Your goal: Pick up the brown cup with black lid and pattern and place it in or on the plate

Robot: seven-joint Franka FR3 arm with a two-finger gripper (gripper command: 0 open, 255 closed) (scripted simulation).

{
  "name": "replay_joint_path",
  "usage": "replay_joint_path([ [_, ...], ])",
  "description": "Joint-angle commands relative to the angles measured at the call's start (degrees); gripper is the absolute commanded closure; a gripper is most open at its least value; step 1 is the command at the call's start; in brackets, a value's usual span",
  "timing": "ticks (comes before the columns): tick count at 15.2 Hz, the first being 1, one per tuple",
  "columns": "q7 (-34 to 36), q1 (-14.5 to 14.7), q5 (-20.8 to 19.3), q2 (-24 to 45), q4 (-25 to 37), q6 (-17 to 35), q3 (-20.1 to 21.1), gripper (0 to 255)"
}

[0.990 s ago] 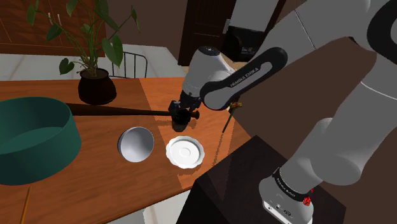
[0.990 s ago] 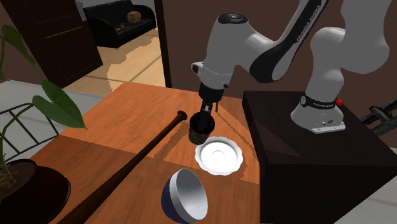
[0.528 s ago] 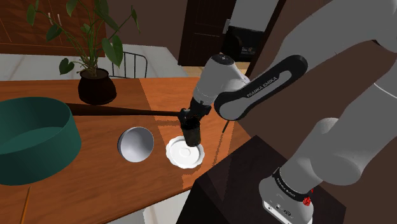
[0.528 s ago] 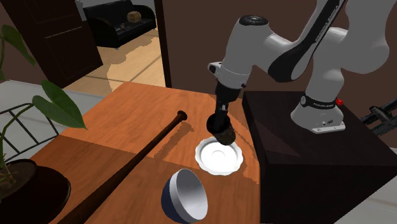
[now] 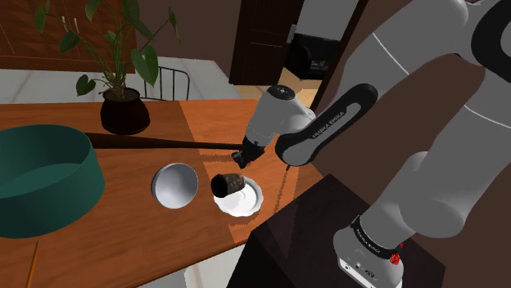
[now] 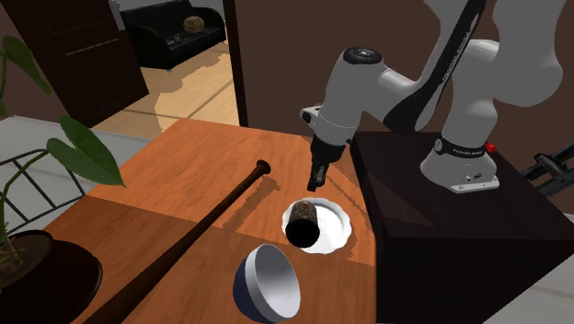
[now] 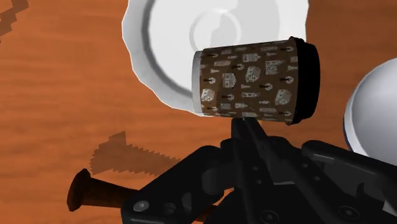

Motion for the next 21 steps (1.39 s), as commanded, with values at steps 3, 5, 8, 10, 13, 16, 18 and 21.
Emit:
replay_joint_path([
  [3,-24.3,-4.4,11.5,1.2,-2.3,5.5,3.3,0],
  [5,-11.1,-8.8,10.5,1.9,-1.8,4.9,8.0,0],
  [8,-5.3,-9.1,26.0,3.4,-7.9,17.2,8.6,0],
  [10,6.3,-21.9,35.3,8.9,-12.7,31.9,22.6,0],
  [13,28.7,-21.9,44.1,22.6,-15.3,55.1,27.0,0],
  [16,27.6,-20.7,43.8,26.5,-12.8,56.7,25.1,0],
  [18,26.9,-20.1,43.6,29.0,-11.1,57.6,24.1,0],
  [21,26.1,-19.3,43.2,32.1,-9.0,58.6,23.0,0],
])
